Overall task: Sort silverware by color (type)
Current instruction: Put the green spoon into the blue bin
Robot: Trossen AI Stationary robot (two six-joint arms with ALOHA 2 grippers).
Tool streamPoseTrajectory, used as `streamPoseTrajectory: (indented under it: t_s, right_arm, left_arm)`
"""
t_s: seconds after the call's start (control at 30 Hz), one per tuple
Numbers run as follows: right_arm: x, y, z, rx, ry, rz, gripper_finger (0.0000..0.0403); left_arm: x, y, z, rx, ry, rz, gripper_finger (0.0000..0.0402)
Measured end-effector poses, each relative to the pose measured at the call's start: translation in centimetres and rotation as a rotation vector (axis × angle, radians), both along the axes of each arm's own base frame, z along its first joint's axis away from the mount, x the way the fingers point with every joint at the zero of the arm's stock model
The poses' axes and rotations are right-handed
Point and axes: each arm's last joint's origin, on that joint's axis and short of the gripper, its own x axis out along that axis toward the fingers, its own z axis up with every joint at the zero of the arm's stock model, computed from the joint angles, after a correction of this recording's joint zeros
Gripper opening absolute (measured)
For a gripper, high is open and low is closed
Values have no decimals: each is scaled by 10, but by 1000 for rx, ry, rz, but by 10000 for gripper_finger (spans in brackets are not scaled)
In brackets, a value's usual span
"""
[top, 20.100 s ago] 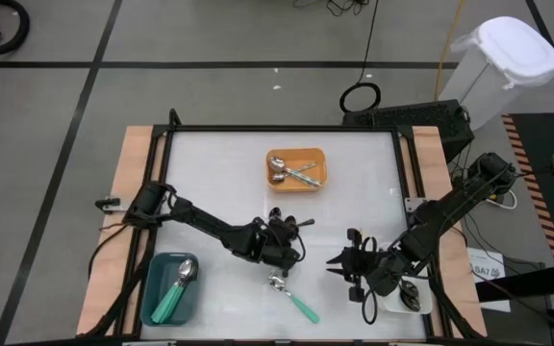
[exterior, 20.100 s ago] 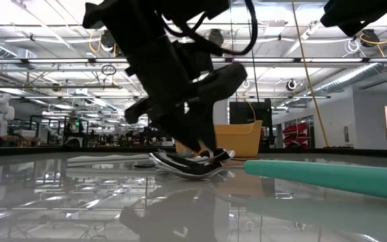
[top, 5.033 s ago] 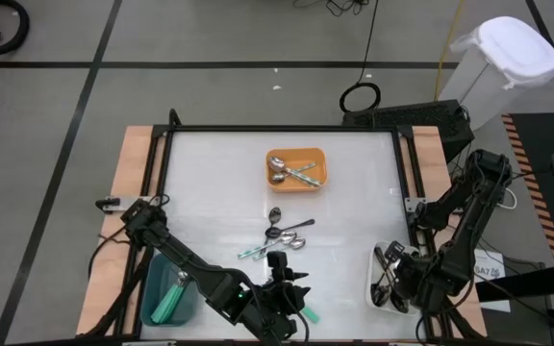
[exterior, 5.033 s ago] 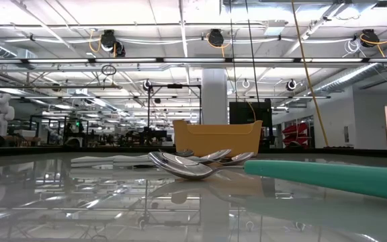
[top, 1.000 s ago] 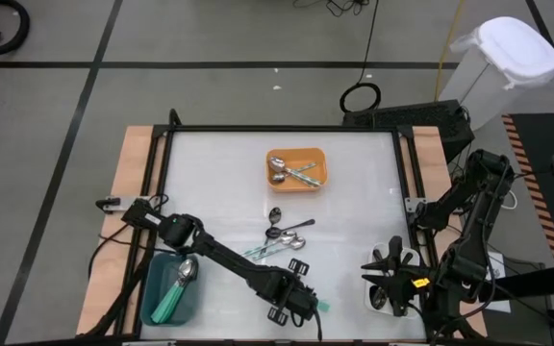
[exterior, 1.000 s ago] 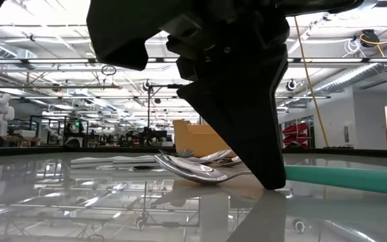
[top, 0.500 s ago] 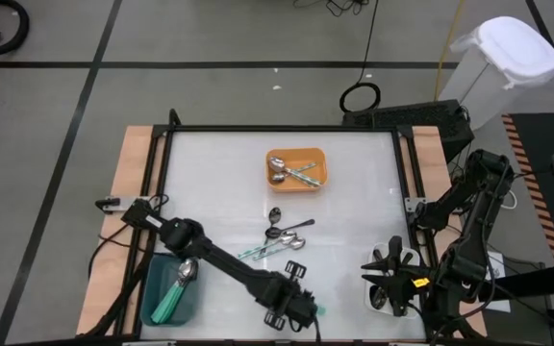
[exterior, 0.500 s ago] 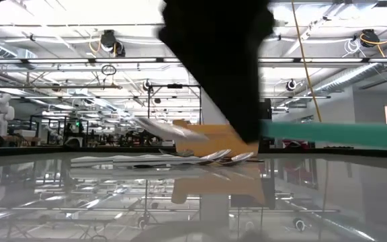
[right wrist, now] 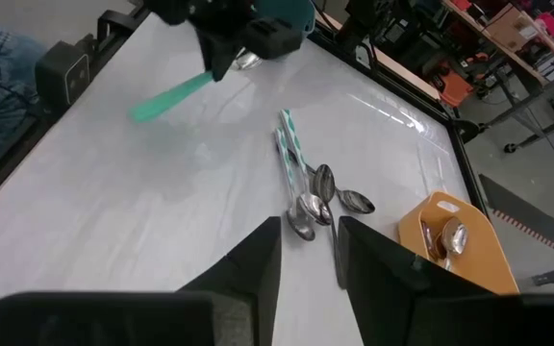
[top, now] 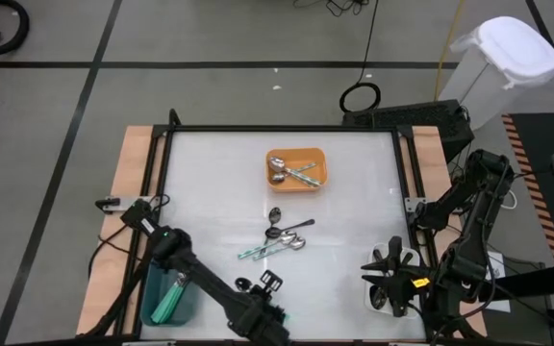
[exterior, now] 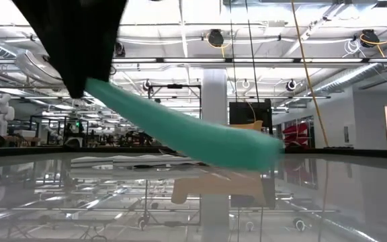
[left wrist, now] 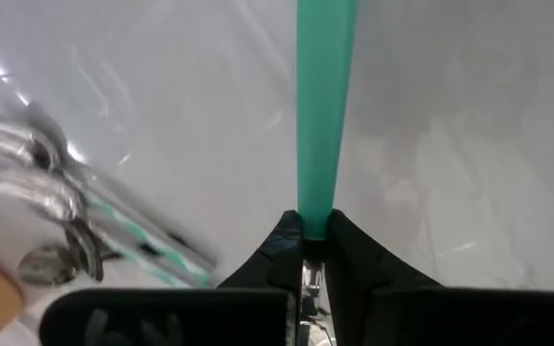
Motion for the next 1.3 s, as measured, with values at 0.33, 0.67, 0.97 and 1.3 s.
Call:
streamPoseTrajectory:
  t_s: [0.33, 0.67, 0.97, 1.3]
  right_arm:
    - [0, 0, 0, 1, -1, 0, 100]
    - [0, 0, 0, 1, -2, 1, 100]
    - [0, 0, 0, 3, -1, 0, 100]
    - [0, 0, 0, 2, -1, 2, 100]
  left_arm:
    - [-17, -10, 19, -15, 21, -126, 20]
    - [-37, -7, 71, -93, -49, -219, 20]
    - [-54, -7, 100, -185, -61, -278, 20]
    - [-72, -5, 128, -232, -101, -348, 20]
